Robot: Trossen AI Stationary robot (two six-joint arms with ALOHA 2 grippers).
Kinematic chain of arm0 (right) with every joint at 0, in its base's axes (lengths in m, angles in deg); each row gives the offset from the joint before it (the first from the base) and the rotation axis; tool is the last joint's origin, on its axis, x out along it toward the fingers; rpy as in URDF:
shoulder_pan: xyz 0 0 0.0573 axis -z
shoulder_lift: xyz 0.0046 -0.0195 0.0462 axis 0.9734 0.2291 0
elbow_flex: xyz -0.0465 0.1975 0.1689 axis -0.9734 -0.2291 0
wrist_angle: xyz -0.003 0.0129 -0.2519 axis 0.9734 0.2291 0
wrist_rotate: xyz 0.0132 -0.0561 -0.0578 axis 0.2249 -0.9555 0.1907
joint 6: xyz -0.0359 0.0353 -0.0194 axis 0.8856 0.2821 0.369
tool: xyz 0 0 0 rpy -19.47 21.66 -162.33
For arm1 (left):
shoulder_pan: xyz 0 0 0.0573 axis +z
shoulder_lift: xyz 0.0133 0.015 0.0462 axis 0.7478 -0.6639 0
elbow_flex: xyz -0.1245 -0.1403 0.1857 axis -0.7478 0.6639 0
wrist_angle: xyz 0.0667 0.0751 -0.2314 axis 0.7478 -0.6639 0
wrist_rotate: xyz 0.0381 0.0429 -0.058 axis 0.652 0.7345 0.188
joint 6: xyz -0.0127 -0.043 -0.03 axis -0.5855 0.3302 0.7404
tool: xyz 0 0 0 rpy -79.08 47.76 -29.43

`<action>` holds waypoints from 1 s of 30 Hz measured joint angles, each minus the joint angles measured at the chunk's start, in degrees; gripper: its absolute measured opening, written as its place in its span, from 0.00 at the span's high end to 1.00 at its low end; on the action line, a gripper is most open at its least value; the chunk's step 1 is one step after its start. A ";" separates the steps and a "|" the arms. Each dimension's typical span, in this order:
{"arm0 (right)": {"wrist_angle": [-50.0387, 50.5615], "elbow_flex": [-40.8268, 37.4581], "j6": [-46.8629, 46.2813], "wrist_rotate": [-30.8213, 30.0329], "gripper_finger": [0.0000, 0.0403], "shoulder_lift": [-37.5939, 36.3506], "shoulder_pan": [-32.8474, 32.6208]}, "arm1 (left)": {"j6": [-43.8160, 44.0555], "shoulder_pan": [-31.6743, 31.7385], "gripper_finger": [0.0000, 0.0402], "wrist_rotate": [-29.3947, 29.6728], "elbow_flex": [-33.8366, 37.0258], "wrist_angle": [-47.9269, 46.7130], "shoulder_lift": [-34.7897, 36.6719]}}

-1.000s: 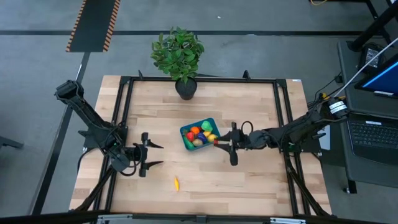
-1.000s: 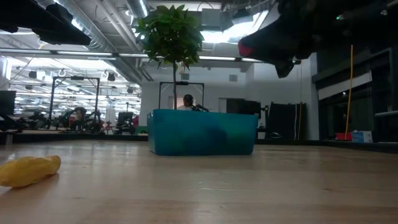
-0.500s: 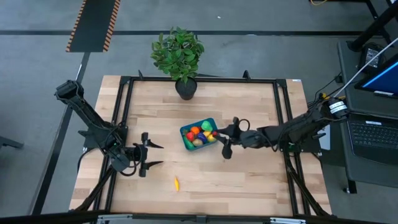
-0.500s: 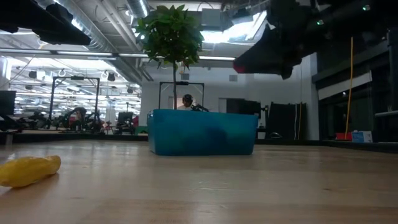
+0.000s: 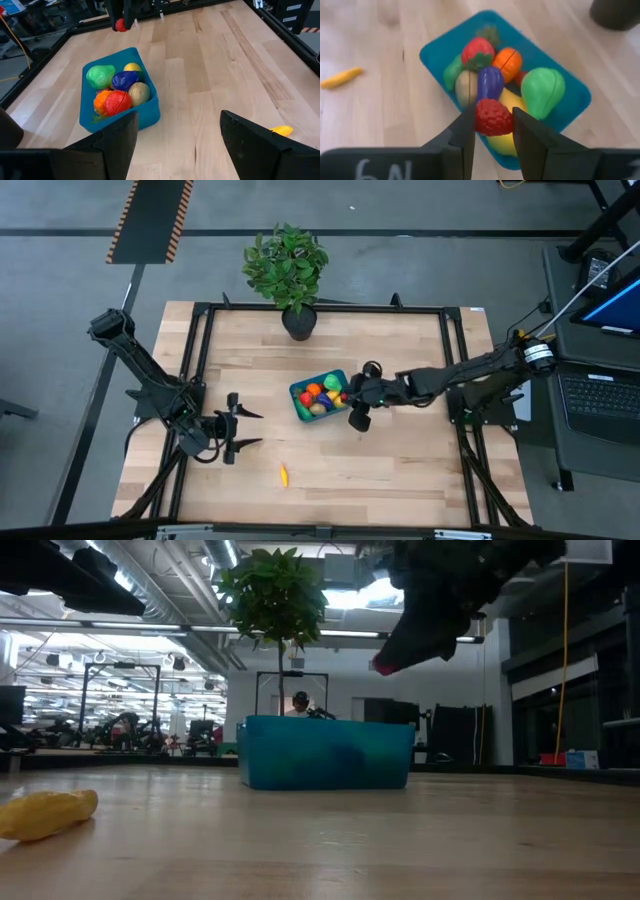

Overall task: Pick and placing Produce into tupperware
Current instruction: Put the red raspberry into the blue bin, then put the yellow corn into the blue bin

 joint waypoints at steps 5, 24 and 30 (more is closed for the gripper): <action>5.26 3.98 0.19 4.45 0.73 2.81 1.85 | 0.00 0.00 0.32 -0.01 0.00 -0.62 -0.01; 9.86 7.76 1.55 11.60 0.71 11.57 5.30 | 0.00 0.00 0.32 0.00 0.00 -1.63 -0.01; 9.68 7.76 1.66 11.58 0.57 11.66 5.30 | 0.00 0.00 0.32 0.00 0.00 -1.86 -0.01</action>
